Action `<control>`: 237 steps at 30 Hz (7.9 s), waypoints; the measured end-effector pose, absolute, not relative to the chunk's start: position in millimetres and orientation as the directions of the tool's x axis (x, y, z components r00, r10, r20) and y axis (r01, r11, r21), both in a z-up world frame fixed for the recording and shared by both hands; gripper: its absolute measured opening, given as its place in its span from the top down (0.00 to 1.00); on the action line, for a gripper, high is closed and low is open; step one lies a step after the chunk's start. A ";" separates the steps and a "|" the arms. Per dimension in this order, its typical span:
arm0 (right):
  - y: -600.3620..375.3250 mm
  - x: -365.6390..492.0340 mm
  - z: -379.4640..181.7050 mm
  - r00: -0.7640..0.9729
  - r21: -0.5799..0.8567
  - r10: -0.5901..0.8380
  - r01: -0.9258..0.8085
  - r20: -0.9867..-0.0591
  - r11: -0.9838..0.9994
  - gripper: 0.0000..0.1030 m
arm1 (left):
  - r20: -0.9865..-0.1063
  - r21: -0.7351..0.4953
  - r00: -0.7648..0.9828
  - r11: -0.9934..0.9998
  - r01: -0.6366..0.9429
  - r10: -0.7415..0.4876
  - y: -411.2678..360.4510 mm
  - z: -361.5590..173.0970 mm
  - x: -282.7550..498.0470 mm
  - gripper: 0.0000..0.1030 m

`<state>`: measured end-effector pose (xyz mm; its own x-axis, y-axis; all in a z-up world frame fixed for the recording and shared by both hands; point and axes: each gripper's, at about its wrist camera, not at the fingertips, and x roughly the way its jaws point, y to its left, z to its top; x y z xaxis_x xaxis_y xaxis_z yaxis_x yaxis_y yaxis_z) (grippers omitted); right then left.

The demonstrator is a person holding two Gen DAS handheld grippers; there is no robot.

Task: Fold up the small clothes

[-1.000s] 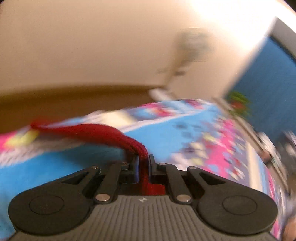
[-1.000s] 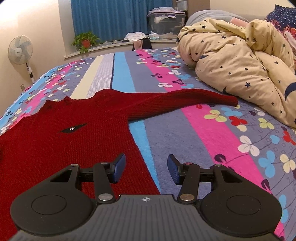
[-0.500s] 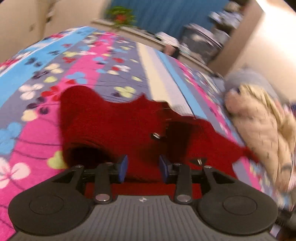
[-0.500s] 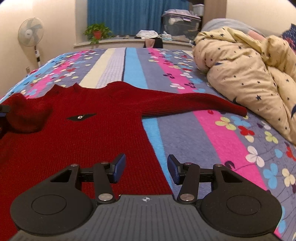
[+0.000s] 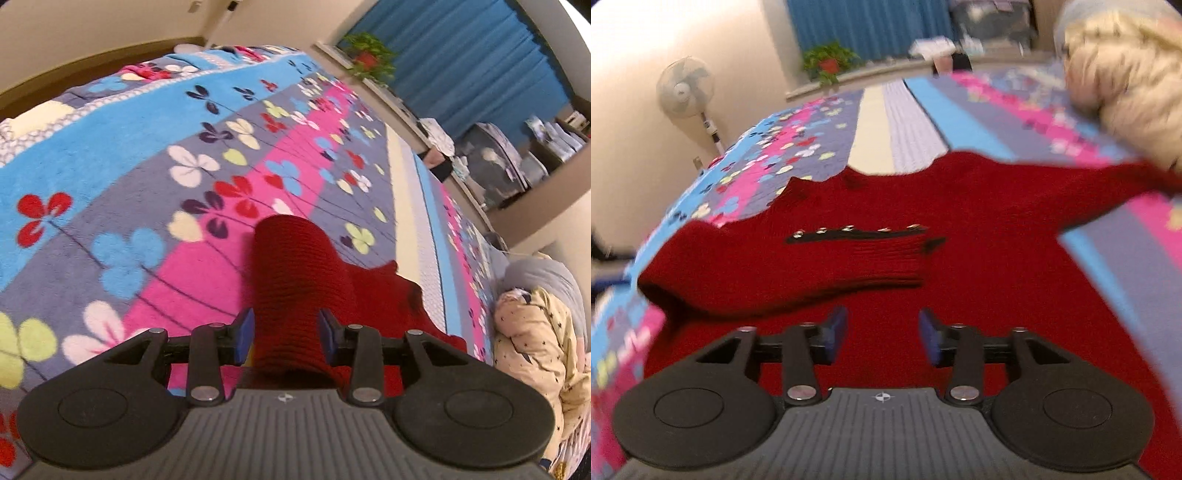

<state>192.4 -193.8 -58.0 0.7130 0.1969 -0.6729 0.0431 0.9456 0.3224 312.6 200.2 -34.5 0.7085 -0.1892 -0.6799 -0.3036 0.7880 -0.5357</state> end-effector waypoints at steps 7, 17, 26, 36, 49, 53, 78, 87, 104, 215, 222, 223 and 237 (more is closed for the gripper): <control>-180.6 248.7 -86.9 0.698 0.413 0.141 0.237 -0.702 0.879 0.39 | -0.678 -0.515 0.711 0.811 -0.276 -0.189 197.4 -32.1 315.1 0.60; -195.4 265.3 -25.4 0.871 0.341 -0.127 0.315 -0.475 0.886 0.91 | -0.688 -0.485 0.705 0.831 -0.272 -0.171 197.0 -34.5 320.9 0.60; -255.9 269.0 -62.4 0.714 0.203 -0.258 0.491 -0.651 0.847 0.65 | -0.732 -0.397 0.645 0.907 -0.142 -0.219 152.2 -54.3 332.0 0.60; -302.6 250.4 -71.9 0.726 0.239 -0.069 0.313 -0.685 0.919 0.57 | -0.808 -0.231 0.575 0.967 -0.109 -0.128 119.1 -89.3 333.1 0.59; -487.0 240.3 -113.5 0.796 0.536 -0.203 0.548 -0.571 0.642 0.57 | -0.803 -0.132 0.590 0.991 -0.038 -0.085 100.1 -98.3 331.9 0.51; -526.3 254.3 -139.7 0.843 0.703 -0.169 0.522 -0.510 0.482 0.58 | -0.799 -0.132 0.595 0.991 -0.037 -0.084 101.5 -102.1 333.3 0.48; -412.6 276.5 15.9 0.875 0.358 -0.454 0.484 -0.169 0.799 0.94 | -0.803 -0.128 0.590 0.991 -0.029 -0.087 100.0 -102.8 337.1 0.48; -105.1 233.5 -17.7 0.776 -0.368 0.449 -0.614 -0.443 0.698 0.92 | -0.807 -0.240 0.572 0.966 -0.092 -0.146 125.8 -87.9 331.8 0.48; -247.6 230.0 -32.1 0.840 -0.045 0.097 -0.142 -0.533 0.989 0.36 | -0.703 -0.494 0.682 0.828 -0.264 -0.202 179.1 -60.0 329.9 0.49; -411.2 7.2 -85.4 0.517 0.191 0.064 0.196 -0.853 0.962 0.47 | -0.786 -0.374 0.580 0.912 -0.172 -0.213 136.7 -118.3 24.7 0.59; -400.5 13.8 -96.4 0.497 0.148 0.058 0.145 -0.866 0.978 0.37 | -0.792 -0.312 0.582 0.941 -0.129 -0.182 122.3 -119.1 28.0 0.53; -398.6 13.3 -95.9 0.498 0.146 0.060 0.135 -0.865 0.980 0.39 | -0.791 -0.306 0.584 0.944 -0.124 -0.180 121.6 -118.8 27.8 0.54; -404.3 -5.1 -74.0 0.552 0.282 0.208 0.051 -0.807 0.958 0.87 | -0.734 -0.439 0.603 0.896 -0.070 -0.312 123.7 -106.3 11.8 0.78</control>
<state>-5.1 -404.3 -74.0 0.5523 0.2084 -0.8072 0.0507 0.9581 0.2821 11.8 123.7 -106.3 0.6025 -0.3124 -0.7344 -0.0705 0.8958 -0.4389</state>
